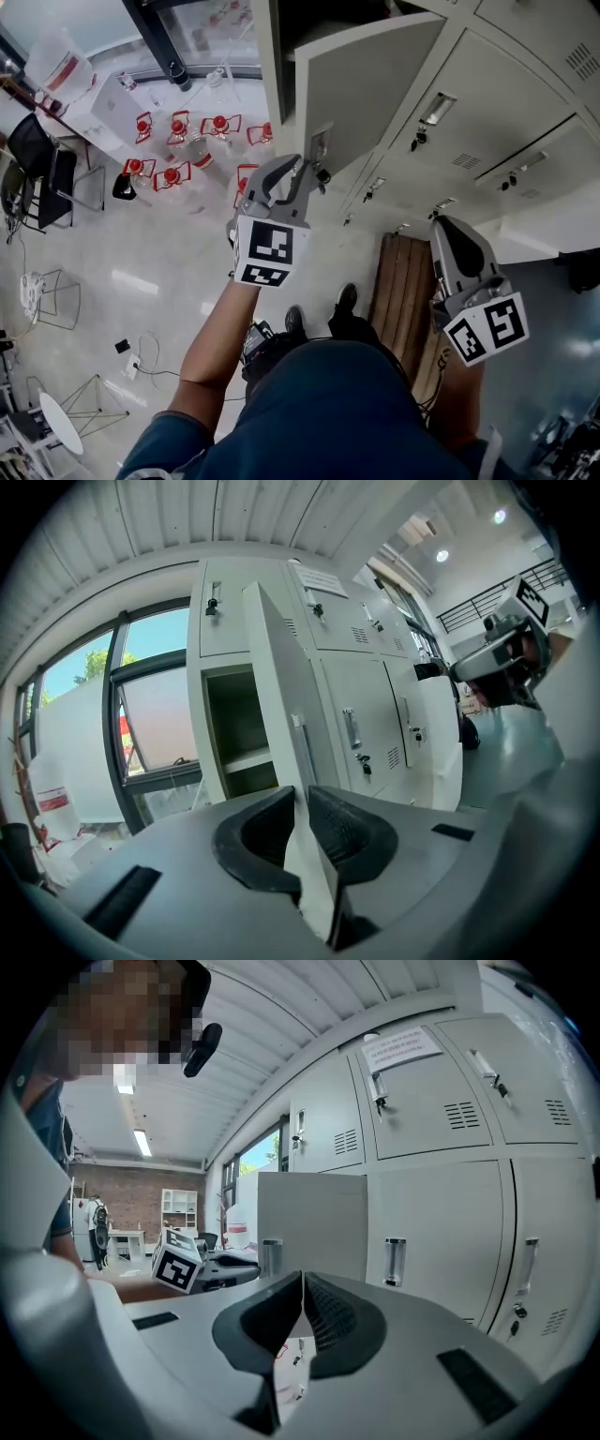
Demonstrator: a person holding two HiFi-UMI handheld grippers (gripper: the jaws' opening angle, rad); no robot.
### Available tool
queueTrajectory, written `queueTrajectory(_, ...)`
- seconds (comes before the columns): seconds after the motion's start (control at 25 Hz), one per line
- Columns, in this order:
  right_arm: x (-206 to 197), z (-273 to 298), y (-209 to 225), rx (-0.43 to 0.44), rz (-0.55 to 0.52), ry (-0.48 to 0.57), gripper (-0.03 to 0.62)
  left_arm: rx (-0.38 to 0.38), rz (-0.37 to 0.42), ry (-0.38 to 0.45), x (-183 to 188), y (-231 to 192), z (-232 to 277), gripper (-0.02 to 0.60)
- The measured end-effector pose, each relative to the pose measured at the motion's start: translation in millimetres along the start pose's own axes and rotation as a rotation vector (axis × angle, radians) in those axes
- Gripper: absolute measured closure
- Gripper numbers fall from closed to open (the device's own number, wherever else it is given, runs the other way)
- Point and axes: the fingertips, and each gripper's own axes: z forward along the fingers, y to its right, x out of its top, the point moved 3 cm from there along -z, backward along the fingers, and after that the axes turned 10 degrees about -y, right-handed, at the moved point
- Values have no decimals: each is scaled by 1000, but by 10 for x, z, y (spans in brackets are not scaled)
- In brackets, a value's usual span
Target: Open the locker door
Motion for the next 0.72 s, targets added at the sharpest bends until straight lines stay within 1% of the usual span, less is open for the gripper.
queueTrajectory(0.2,13,-175,-53,-28,0,15,557,-56,10,7,26,190,-102,522)
queueTrajectory(0.48,27,-381,-144,-59,1,34,557,-153,67,19,93,596,-244,528)
queueTrajectory(0.72,17,-571,-192,-86,3,48,557,-221,104,45,169,885,-323,541)
